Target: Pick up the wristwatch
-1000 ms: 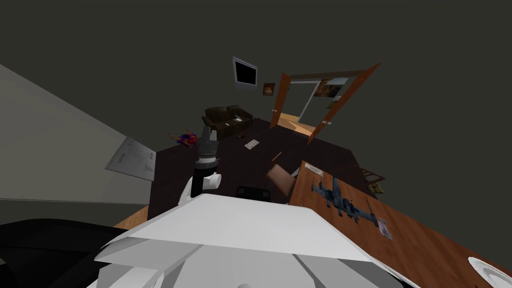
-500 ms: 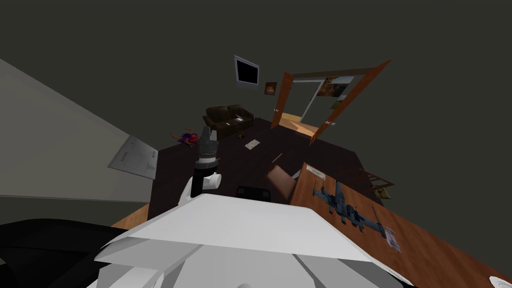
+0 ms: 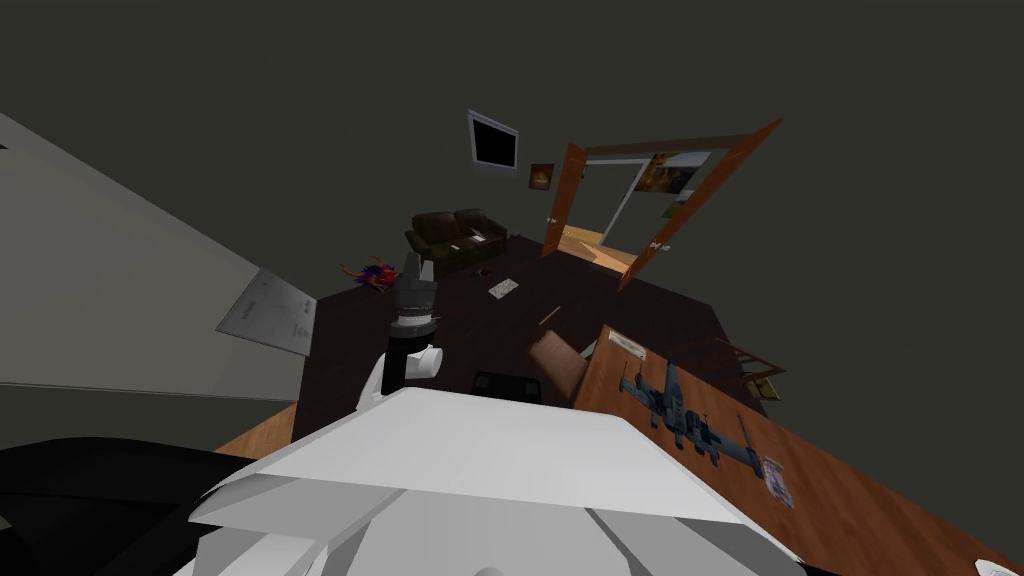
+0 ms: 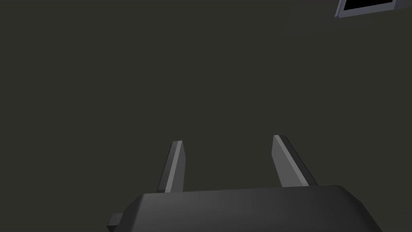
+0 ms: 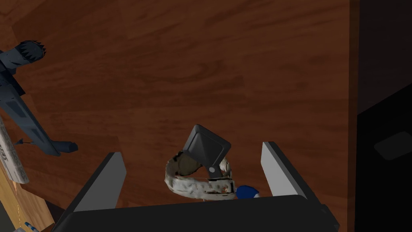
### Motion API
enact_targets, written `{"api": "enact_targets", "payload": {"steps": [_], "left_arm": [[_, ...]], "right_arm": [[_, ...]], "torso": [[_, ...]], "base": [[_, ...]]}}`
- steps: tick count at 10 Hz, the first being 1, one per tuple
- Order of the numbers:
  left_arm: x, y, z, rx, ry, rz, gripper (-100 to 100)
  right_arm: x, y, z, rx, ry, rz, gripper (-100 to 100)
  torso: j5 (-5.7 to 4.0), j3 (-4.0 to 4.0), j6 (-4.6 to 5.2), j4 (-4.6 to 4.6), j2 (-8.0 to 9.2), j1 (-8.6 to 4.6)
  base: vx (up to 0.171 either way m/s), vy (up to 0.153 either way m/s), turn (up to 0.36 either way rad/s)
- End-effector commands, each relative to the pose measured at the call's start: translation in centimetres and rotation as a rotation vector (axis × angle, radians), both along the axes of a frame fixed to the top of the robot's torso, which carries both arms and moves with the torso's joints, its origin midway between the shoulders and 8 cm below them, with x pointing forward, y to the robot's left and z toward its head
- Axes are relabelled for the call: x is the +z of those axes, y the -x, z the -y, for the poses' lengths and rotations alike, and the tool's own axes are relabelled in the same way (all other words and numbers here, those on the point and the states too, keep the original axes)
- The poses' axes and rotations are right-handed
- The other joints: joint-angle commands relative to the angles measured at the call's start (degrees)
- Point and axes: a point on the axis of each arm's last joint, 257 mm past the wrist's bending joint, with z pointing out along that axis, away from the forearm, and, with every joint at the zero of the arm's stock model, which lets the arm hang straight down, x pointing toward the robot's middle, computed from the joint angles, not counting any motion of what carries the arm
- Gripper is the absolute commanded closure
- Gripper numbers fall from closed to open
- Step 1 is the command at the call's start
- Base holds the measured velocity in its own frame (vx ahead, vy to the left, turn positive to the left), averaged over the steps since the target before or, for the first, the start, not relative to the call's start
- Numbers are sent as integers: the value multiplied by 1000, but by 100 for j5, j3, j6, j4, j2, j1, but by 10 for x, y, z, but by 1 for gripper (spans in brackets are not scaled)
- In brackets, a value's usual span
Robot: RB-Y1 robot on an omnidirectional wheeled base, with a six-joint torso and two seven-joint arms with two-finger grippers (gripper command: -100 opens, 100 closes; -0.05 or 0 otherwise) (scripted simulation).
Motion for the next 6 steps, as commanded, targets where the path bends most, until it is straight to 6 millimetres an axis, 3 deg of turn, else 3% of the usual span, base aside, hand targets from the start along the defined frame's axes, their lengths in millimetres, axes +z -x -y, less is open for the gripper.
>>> {"api": "enact_targets", "payload": {"steps": [1, 5, 6], "left_arm": [[0, 0, 0, 0, 0, 0, 0], [0, 0, 0, 0, 0, 0, 0], [0, 0, 0, 0, 0, 0, 0]], "right_arm": [[0, 0, 0, 0, 0, 0, 100], [0, 0, 1, -1, 1, 1, 100], [0, 0, 1, -1, 1, 1, 0]], "torso": [[0, 0, 0, 0, 0, 0], [2, -1, -2, -2, -1, 19], [2, -1, -1, -2, -1, 19]], "base": [[0, -8, 0], [0, 0, 0], [0, 0, 0]]}}
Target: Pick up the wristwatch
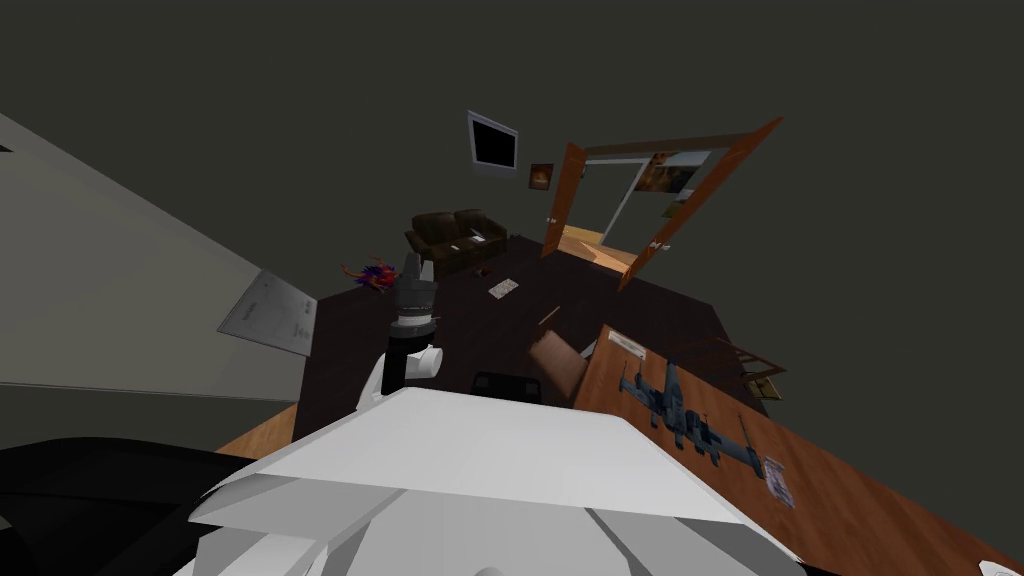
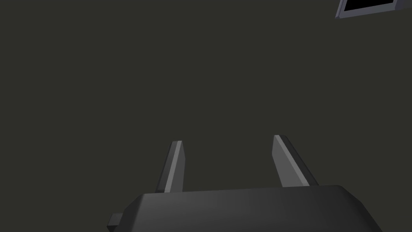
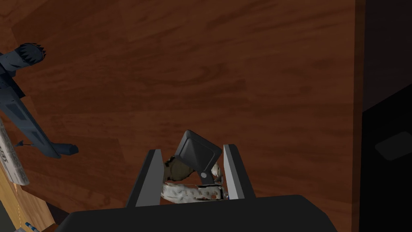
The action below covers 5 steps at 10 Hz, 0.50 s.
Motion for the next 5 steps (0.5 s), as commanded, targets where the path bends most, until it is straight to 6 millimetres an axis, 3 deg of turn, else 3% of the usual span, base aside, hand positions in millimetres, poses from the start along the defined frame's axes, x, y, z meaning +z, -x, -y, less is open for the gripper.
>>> {"api": "enact_targets", "payload": {"steps": [1, 3, 4, 5], "left_arm": [[0, 0, 0, 0, 0, 0, 0], [0, 0, 0, 0, 0, 0, 0], [0, 0, 0, 0, 0, 0, 0], [0, 0, 0, 0, 0, 0, 0]], "right_arm": [[5, 0, 11, 3, -2, -4, 100], [13, 0, 27, 6, -3, -8, 100], [11, 0, 24, 9, 3, -7, 100], [11, 0, 25, 7, 0, -7, 0]], "torso": [[0, 0, 0, 0, 0, 0], [5, -3, 1, -3, -4, 46], [8, -3, 2, -4, -2, 54], [3, -2, 1, -3, -1, 32]], "base": [[19, 72, -29], [5, 137, -31], [-1, 60, -15], [-1, 13, -2]]}}
